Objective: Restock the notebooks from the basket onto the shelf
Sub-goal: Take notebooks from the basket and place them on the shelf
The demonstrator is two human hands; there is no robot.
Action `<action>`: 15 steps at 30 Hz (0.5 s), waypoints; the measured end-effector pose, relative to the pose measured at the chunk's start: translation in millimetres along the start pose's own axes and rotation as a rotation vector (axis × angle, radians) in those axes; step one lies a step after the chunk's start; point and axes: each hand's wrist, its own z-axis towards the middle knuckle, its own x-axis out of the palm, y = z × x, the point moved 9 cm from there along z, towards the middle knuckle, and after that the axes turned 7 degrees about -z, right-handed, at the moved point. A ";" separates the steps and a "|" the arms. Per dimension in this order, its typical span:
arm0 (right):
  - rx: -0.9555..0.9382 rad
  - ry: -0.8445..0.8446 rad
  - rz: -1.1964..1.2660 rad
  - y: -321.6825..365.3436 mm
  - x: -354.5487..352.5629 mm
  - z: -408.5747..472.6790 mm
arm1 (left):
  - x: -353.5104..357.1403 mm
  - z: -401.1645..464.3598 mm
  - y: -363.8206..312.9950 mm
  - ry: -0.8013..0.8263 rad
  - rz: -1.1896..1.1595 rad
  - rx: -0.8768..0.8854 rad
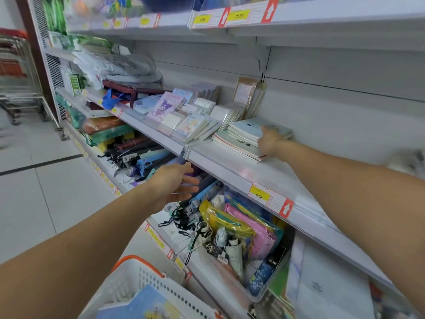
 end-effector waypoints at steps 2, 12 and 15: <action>-0.137 -0.292 -0.120 21.1 -19.8 -34.2 | -3.5 -0.3 8.0 0.005 0.004 -0.007; -0.267 0.698 0.248 29.7 277.6 -298.2 | -94.3 -60.5 189.8 -0.259 0.258 -0.234; -0.011 0.913 0.150 -32.2 350.1 -350.1 | -145.0 -102.0 274.0 -0.307 0.543 -0.356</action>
